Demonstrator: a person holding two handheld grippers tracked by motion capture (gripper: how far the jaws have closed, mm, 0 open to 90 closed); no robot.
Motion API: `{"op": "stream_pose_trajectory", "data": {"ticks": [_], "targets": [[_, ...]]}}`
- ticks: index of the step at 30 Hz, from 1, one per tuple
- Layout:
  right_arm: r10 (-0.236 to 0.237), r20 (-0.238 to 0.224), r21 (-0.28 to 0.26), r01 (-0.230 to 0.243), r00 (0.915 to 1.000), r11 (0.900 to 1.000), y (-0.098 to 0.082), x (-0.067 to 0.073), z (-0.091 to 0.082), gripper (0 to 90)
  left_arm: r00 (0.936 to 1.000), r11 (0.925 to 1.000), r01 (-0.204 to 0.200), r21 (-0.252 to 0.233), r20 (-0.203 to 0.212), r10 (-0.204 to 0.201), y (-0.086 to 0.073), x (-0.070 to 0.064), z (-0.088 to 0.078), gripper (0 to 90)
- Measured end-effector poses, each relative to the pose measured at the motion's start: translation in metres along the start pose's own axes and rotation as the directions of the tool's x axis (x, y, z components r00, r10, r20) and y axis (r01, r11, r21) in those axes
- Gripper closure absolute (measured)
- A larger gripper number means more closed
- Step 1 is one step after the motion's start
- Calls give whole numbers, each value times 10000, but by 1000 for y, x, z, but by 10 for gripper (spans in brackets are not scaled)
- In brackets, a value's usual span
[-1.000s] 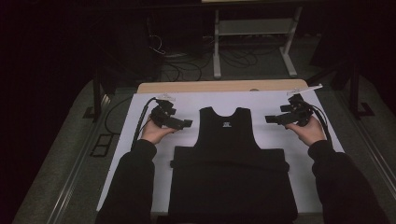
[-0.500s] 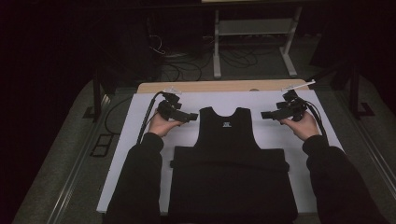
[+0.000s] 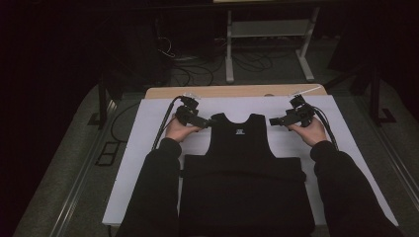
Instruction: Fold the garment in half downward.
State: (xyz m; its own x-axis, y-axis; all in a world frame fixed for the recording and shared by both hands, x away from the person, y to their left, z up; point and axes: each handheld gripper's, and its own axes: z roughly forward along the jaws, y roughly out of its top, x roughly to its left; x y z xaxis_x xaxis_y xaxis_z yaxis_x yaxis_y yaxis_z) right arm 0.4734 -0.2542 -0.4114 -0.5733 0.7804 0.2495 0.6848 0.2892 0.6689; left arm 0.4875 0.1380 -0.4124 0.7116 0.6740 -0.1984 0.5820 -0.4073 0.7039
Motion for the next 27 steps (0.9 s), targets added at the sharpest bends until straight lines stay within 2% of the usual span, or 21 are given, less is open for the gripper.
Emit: {"op": "stream_pose_trajectory", "data": {"ticks": [5,9,10,14,18,20,27], "targets": [[-150,-55,104,151,9999,9998,2,4,9,0,9999,9999,139,58,79,-140,-3,1,9,0],[-157,-41,82,157,9999,9998,4,5,14,0,9991,9991,386,-193,186,-382,-4,3,11,0],[-141,-43,69,141,9999,9999,4,6,16,0,9980,9976,592,-358,240,-584,-3,2,12,0],[-124,-29,156,125,9999,9998,4,6,22,0,9975,9966,691,-447,169,-684,-4,3,14,0],[-110,-110,275,113,9999,9996,2,8,28,0,9987,9985,509,-181,42,-508,-5,5,17,0],[-178,-100,326,181,9998,9993,2,10,31,0,9977,9973,668,-308,90,-665,-6,3,21,0],[67,-229,50,-66,9997,10000,0,9,39,0,9995,9995,310,-63,76,-309,-8,-2,33,0]]}}
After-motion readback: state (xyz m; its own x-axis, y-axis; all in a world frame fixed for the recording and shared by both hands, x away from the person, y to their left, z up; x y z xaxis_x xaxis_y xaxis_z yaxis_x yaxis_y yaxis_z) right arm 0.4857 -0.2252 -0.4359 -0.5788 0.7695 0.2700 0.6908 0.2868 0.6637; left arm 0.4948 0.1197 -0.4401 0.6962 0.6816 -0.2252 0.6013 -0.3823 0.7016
